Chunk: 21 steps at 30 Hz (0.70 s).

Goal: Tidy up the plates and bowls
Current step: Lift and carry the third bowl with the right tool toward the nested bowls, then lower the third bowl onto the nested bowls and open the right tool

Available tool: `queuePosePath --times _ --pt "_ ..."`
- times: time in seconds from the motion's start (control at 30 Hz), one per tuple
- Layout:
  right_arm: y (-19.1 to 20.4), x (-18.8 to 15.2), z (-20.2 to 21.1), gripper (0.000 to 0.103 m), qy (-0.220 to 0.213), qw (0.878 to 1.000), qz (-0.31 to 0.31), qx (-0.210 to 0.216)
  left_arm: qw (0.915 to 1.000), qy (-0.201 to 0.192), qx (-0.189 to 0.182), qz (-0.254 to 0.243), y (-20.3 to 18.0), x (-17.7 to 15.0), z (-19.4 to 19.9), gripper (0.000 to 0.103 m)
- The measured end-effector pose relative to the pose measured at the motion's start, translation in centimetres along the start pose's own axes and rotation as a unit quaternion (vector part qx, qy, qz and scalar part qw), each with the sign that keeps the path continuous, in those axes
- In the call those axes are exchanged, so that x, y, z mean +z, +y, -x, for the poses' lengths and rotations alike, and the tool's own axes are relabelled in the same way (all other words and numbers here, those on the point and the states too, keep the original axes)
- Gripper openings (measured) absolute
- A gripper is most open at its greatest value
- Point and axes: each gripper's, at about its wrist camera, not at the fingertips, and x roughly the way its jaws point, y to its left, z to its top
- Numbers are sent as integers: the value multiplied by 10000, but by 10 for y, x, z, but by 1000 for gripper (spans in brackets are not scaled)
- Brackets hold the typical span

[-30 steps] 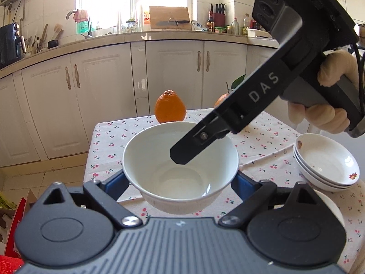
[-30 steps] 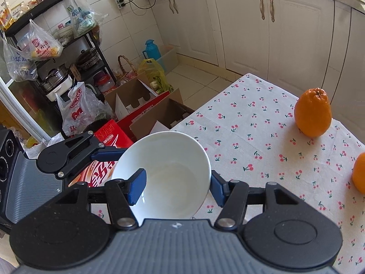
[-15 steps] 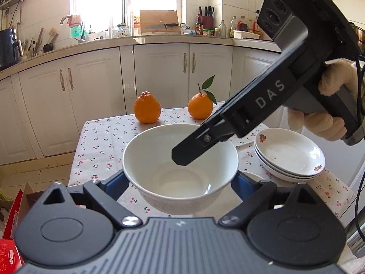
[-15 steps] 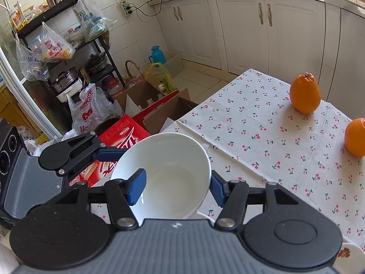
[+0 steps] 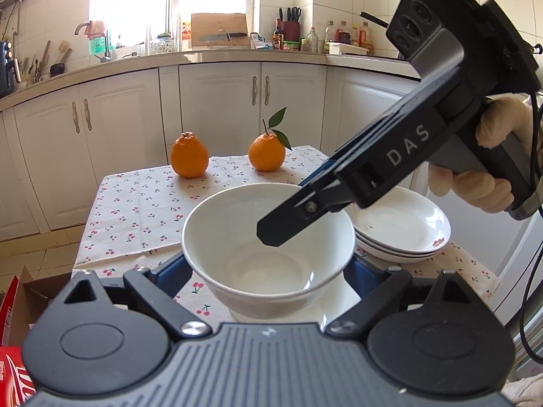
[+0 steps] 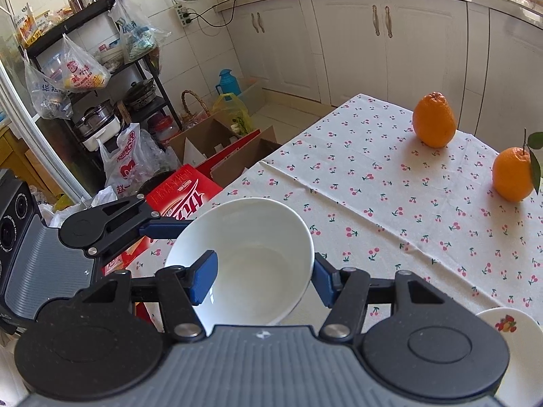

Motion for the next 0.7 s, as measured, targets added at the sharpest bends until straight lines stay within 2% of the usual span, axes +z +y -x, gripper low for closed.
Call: queuePosePath --times 0.33,0.7 --pt "-11 -21 -1 65 117 9997 -180 -77 9996 248 -151 -10 -10 -9 -14 95" --pt "-15 -27 -9 65 154 9995 -272 -51 9990 414 -147 7 -10 -13 -20 95"
